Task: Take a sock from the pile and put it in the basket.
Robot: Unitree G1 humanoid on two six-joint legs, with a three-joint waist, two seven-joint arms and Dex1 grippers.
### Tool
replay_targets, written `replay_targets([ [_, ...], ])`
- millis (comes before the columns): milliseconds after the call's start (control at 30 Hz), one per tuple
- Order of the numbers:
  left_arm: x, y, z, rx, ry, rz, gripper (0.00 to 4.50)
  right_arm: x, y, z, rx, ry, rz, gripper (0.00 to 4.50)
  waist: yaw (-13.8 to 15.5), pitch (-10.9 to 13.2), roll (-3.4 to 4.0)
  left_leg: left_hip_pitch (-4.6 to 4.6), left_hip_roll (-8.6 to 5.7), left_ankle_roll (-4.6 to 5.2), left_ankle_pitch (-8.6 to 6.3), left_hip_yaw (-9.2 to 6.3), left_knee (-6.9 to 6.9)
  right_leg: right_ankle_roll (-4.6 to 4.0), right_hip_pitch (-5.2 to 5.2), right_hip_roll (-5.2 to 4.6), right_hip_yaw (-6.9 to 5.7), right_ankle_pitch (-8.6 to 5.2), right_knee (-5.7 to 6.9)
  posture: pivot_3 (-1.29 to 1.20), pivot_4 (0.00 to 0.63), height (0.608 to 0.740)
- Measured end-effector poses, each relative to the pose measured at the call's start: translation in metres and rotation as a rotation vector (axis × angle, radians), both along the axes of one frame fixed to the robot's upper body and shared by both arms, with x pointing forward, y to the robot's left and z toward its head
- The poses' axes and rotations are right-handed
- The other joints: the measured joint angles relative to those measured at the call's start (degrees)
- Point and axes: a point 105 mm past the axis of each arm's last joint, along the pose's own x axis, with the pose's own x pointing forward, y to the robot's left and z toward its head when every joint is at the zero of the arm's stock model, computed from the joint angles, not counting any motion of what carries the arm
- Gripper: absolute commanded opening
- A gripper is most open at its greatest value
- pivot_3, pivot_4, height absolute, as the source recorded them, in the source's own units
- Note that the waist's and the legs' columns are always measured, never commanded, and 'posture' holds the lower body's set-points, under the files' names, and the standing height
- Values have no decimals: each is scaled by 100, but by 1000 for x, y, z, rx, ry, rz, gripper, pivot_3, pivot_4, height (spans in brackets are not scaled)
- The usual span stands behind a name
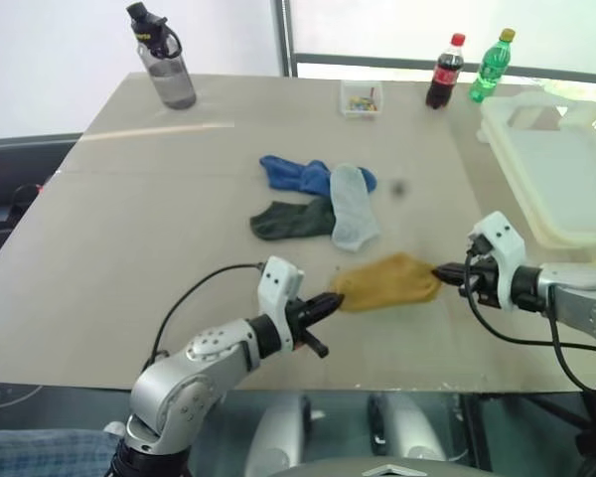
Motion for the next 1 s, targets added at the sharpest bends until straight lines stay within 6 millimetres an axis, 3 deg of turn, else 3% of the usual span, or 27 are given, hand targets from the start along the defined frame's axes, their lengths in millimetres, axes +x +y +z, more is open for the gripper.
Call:
replay_targets([
  [33,0,0,0,0,2,1,0,1,1,0,-2,-10,5,745,0,0,0,0,0,0,0,0,0,2,0,0,0,-1,0,0,150,740],
  [167,1,1,-2,2,7,4,0,7,-2,2,-16,-60,-12,2496,-1,0,0,0,0,0,0,1,0,9,0,0,0,-5,0,0,150,740],
  [400,2,1,-2,6,2,7,0,16,1,17,11,-168,18,2496,-3,0,0,1,0,0,0,1,-1,5,0,1,0,-3,0,0,150,740],
  [467,2,1,-3,6,3,7,0,12,18,30,61,-260,115,2496,-5,0,0,1,1,0,0,1,-3,10,0,2,-1,-6,0,0,150,740],
  [567,3,1,-4,5,4,6,0,-9,53,38,135,-341,301,2496,-5,0,0,4,2,0,0,-4,-11,13,0,4,-5,-9,0,0,150,740],
  [633,3,1,-4,5,2,7,0,-17,63,29,163,-324,342,2496,13,0,0,4,1,0,0,-3,-11,12,1,0,-4,-8,-1,0,150,740],
  [733,4,2,-5,5,5,10,0,-20,63,7,146,-263,328,2496,13,-1,-1,6,-3,0,0,-6,-9,-4,1,-9,6,3,-1,0,150,740],
  [933,5,2,-4,5,-4,14,0,-6,55,-41,106,-116,193,2496,-2,-1,-1,11,0,0,0,-4,-9,-6,0,-2,2,4,2,0,150,740],
  [1000,6,3,-3,9,-13,19,0,-4,56,-41,100,-117,184,2496,-5,-4,-1,14,1,0,0,-5,-9,-7,2,-1,3,5,2,0,150,740],
])
